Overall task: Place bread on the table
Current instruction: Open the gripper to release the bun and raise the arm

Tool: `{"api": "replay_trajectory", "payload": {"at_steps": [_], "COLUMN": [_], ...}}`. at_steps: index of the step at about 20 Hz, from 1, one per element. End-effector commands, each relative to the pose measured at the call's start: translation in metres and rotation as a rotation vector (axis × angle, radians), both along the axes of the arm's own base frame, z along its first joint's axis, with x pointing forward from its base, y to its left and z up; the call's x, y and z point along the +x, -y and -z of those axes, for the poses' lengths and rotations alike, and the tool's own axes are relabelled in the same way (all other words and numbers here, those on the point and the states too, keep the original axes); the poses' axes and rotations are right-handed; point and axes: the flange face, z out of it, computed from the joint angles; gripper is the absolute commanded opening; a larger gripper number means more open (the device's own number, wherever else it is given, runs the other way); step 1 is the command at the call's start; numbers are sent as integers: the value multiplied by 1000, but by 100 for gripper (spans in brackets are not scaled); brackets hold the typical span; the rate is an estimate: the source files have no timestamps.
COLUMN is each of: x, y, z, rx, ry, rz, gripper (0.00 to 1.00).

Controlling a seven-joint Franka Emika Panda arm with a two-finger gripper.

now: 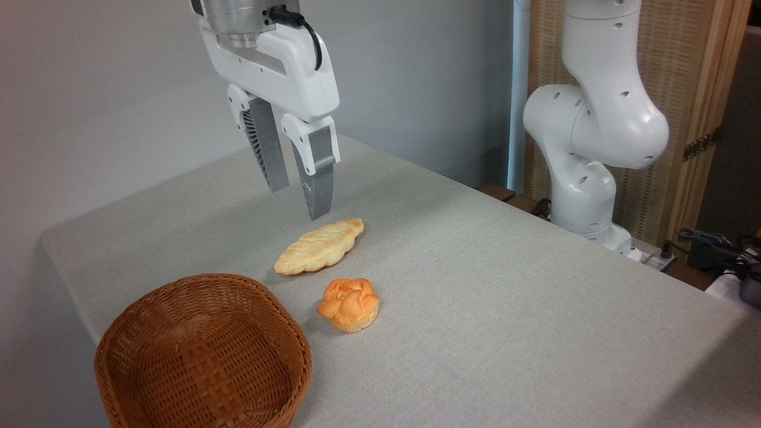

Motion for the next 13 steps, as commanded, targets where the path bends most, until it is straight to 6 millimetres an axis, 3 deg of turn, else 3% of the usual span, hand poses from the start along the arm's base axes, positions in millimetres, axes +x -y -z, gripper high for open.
{"api": "replay_trajectory", "payload": {"at_steps": [1, 6, 13], "x": [3, 0, -3], "y": [2, 12, 6], "z": [3, 19, 14], "rx": [-11, -5, -9], "ry": [3, -3, 20], "rz": [11, 31, 21], "gripper": [100, 100, 100]}}
